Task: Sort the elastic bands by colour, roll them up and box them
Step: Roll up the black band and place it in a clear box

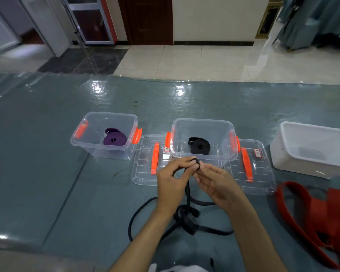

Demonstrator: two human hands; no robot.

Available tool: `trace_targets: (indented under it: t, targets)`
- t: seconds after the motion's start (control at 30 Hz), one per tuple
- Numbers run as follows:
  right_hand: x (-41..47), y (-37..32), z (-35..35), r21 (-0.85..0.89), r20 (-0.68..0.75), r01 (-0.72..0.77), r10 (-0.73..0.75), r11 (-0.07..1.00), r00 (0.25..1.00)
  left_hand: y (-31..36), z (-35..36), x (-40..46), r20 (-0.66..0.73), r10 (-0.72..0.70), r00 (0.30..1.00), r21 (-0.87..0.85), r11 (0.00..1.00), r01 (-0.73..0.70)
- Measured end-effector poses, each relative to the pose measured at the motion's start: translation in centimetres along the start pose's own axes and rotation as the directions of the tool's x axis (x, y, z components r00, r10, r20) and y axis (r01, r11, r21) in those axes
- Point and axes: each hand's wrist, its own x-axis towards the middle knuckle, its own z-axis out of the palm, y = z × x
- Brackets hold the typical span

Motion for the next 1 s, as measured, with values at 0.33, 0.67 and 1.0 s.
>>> trace_targets:
  t: [0.33,0.67,1.0]
  targets:
    - [-0.1,0.5,0.7,-0.249,0.002,0.151,-0.156,0.957,0.988,-0.1,-1.0,0.6,0.07,-0.088,0.994,0.042,0.995,0.085]
    - [0.2,0.4,0.2,-0.421,0.105,0.562,-0.577,0.712,0.81,0.7,-0.3,0.7,0.052,-0.195,0.979,-0.112,0.973,0.2]
    - [-0.1,0.3,0.6,-0.457,0.09,0.542,-0.569,0.706,0.817,1.6,-0.9,1.2,0.018,-0.172,0.985,-0.169,0.97,0.173]
